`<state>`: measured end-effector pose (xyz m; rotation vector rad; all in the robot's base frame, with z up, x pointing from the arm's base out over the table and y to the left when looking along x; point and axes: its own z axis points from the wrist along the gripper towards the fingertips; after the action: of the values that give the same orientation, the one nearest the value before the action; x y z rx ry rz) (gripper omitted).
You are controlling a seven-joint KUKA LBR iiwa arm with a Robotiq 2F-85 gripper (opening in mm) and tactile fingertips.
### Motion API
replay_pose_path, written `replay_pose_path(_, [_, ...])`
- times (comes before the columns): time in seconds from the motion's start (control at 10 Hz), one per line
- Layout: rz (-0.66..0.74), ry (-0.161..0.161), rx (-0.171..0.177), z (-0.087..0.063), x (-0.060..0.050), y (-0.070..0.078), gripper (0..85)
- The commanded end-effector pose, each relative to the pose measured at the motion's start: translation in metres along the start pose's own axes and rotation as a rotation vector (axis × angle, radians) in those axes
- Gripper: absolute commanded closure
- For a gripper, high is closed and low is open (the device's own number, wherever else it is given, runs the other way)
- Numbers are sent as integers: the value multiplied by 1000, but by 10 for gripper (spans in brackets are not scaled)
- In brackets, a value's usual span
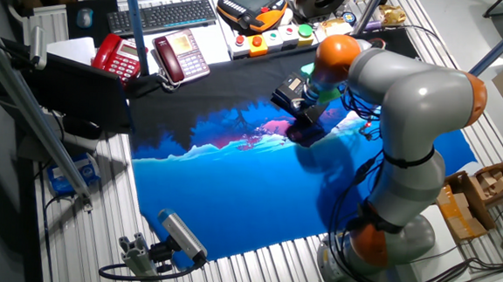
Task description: Place the handset of the telephone on the corresponding phone cradle
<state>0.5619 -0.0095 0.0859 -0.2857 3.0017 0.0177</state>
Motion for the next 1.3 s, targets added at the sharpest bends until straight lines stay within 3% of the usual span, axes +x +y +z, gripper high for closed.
replay_pose_path(0.0, [-1,-1,-3,0,0,0,843])
replay_pose_path(0.9, [-3,-6,-8,8,-1,5,843])
replay_pose_path(1.2, [-4,-4,-3,2,0,6,843])
